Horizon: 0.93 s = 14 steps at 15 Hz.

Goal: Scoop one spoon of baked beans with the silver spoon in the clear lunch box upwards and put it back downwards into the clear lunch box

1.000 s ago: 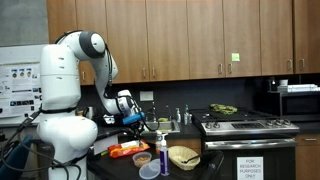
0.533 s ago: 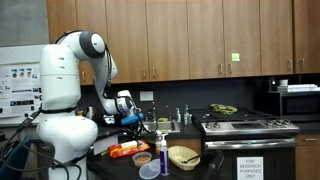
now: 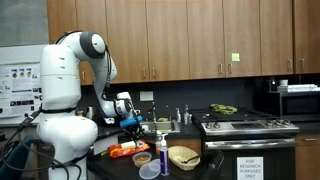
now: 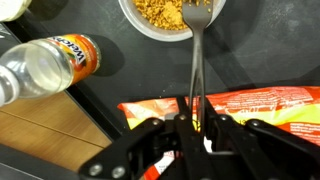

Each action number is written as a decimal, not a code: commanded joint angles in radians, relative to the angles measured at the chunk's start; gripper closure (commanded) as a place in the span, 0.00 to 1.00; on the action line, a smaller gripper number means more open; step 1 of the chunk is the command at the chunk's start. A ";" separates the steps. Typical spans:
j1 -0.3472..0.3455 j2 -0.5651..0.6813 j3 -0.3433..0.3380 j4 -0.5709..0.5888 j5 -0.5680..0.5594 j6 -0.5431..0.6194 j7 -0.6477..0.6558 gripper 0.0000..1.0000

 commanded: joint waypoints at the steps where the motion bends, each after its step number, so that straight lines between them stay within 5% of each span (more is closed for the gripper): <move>1: -0.006 0.006 -0.012 -0.020 0.003 0.067 -0.016 0.96; 14: -0.043 0.107 -0.046 -0.035 0.045 0.276 -0.118 0.96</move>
